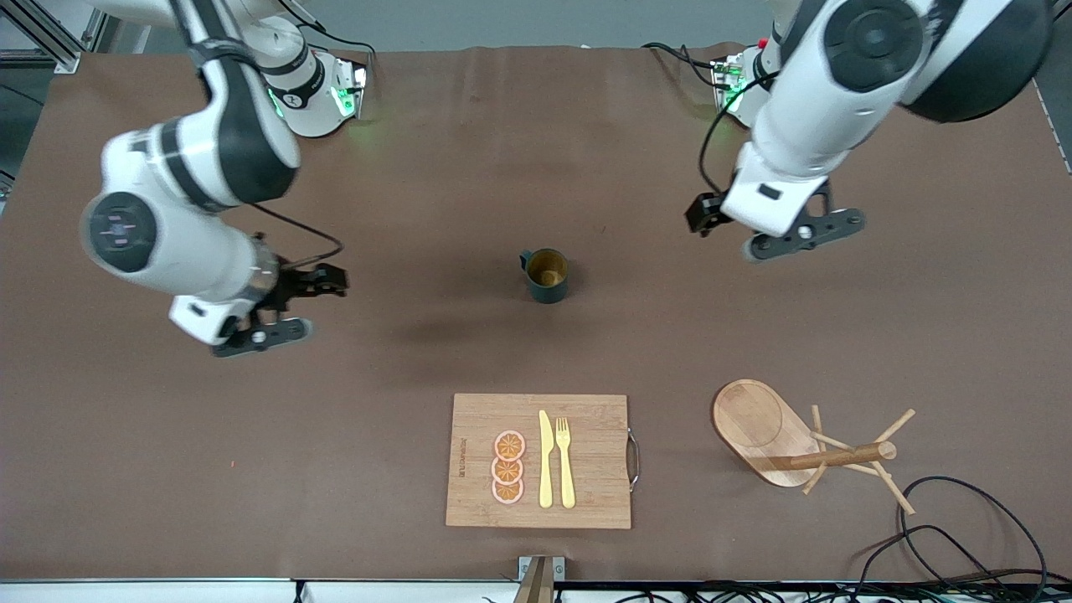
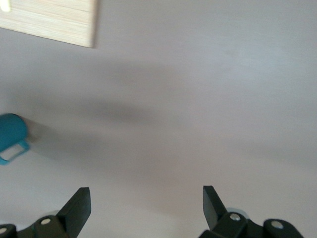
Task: Pass cup and hang on rack
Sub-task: 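Set the mug down, open the right gripper while the left gripper approaches, then lower the left gripper over the mug handle while the right gripper withdraws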
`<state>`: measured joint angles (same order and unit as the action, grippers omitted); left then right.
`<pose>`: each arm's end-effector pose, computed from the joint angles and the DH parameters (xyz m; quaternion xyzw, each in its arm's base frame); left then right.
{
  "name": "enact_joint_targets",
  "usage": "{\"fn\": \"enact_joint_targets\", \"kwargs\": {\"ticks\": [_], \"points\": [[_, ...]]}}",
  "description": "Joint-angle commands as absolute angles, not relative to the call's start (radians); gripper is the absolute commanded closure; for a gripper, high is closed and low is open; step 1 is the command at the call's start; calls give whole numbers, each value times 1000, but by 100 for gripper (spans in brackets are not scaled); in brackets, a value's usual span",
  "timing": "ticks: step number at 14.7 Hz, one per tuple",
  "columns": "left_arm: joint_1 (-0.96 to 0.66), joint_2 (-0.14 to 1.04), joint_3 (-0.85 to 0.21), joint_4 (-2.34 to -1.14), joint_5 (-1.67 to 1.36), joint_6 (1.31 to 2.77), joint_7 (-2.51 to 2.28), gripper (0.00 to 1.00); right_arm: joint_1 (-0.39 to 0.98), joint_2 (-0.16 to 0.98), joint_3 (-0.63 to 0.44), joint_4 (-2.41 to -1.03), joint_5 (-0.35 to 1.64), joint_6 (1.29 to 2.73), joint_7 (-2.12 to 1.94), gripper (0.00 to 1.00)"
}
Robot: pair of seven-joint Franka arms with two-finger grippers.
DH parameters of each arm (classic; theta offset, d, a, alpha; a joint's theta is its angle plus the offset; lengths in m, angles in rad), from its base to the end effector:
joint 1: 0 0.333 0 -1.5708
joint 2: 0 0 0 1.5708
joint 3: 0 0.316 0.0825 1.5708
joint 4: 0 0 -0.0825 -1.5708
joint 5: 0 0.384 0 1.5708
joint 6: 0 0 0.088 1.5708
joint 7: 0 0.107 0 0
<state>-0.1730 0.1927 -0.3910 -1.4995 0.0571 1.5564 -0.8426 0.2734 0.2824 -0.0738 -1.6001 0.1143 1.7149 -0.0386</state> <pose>0.5229 -0.2997 0.5525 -0.9885 -0.1383 0.0515 0.0330 0.6116 0.1390 0.4549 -0.9898 -0.1061 0.0865 0.0385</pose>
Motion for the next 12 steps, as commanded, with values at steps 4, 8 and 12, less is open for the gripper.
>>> {"fn": "enact_joint_targets", "kwargs": {"ticks": [4,8,12], "points": [[-362,308,-394,-1486,182,1600,-1110,0,25,241,-48,-1580,74,1637,-282,0],[-477,402,-393,-1474,212,1689,-1240,0,-43,235,-49,-1565,68,1605,-275,0],[-599,543,-388,-1404,340,1720,-1429,0,-38,238,-40,-1525,-17,1586,-270,0]]}}
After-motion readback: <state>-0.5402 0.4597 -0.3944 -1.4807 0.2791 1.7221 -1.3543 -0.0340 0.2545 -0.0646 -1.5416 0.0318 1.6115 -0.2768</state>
